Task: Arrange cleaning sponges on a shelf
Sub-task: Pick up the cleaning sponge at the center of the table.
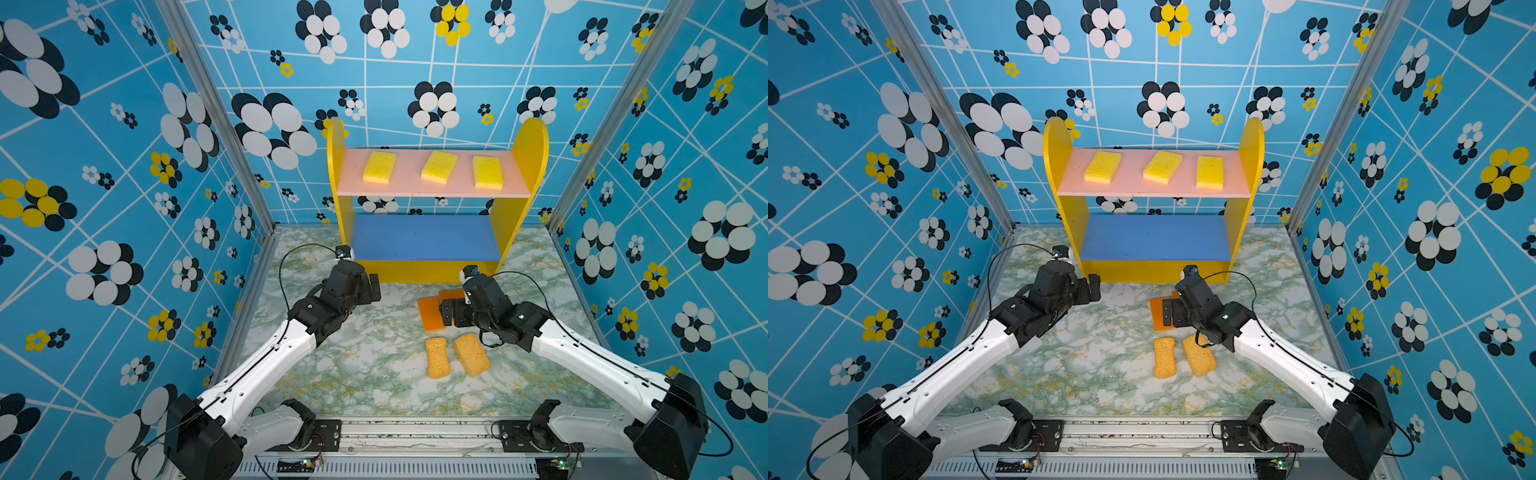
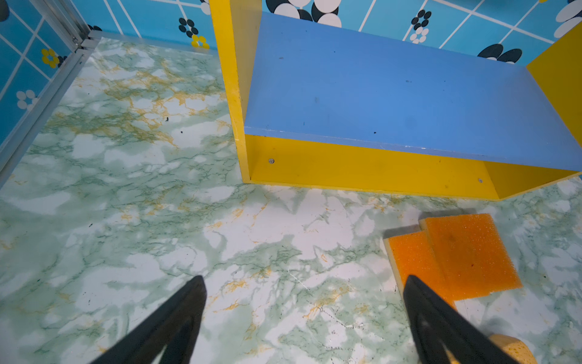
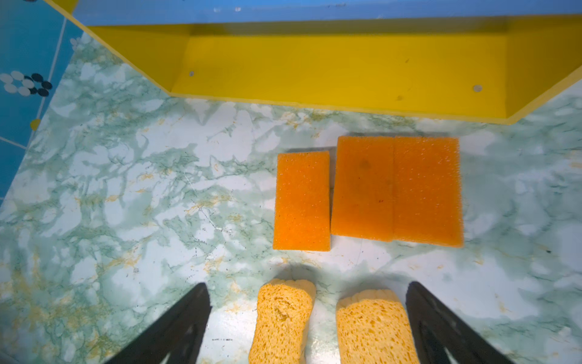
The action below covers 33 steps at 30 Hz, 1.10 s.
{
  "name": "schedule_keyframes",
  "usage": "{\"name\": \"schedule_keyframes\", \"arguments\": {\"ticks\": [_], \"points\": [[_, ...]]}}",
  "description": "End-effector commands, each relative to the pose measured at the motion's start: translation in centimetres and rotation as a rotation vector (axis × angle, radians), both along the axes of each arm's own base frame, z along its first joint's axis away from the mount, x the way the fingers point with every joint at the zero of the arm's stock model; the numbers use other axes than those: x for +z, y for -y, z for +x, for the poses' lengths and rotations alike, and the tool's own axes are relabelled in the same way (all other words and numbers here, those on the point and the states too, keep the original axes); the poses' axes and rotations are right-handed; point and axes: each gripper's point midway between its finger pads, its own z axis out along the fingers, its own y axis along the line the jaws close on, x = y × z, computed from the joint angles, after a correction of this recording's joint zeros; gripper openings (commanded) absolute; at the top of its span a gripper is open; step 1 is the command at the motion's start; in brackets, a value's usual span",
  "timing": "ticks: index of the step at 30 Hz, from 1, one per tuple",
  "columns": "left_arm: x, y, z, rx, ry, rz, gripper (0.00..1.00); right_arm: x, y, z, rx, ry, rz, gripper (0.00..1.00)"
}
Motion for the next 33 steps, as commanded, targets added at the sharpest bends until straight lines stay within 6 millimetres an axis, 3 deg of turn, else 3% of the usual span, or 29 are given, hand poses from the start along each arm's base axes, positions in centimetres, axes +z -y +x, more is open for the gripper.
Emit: {"name": "schedule_keyframes", "arguments": {"ticks": [1, 6, 12, 18, 33], "points": [[-1.1, 0.2, 0.2, 0.001, -0.02, -0.014, 0.99, -1.7, -1.8, 0.1, 0.003, -0.027, 0.021, 0.99], [-1.4, 0.3, 0.0, -0.012, -0.024, -0.012, 0.99, -4.2, -3.6, 0.6, 0.018, -0.089, 0.023, 0.99], [-1.6, 0.7, 0.0, -0.045, -0.031, -0.005, 0.99, -4.4, -4.5, 1.5, 0.008, -0.073, 0.024, 0.99], [-1.6, 0.8, -0.2, -0.052, -0.037, -0.008, 0.99, -5.6, -5.2, 1.5, 0.024, -0.103, 0.027, 0.99], [-1.7, 0.8, -0.1, -0.05, -0.04, -0.005, 0.99, -6.4, -6.0, 1.9, 0.045, -0.11, 0.012, 0.99]]}}
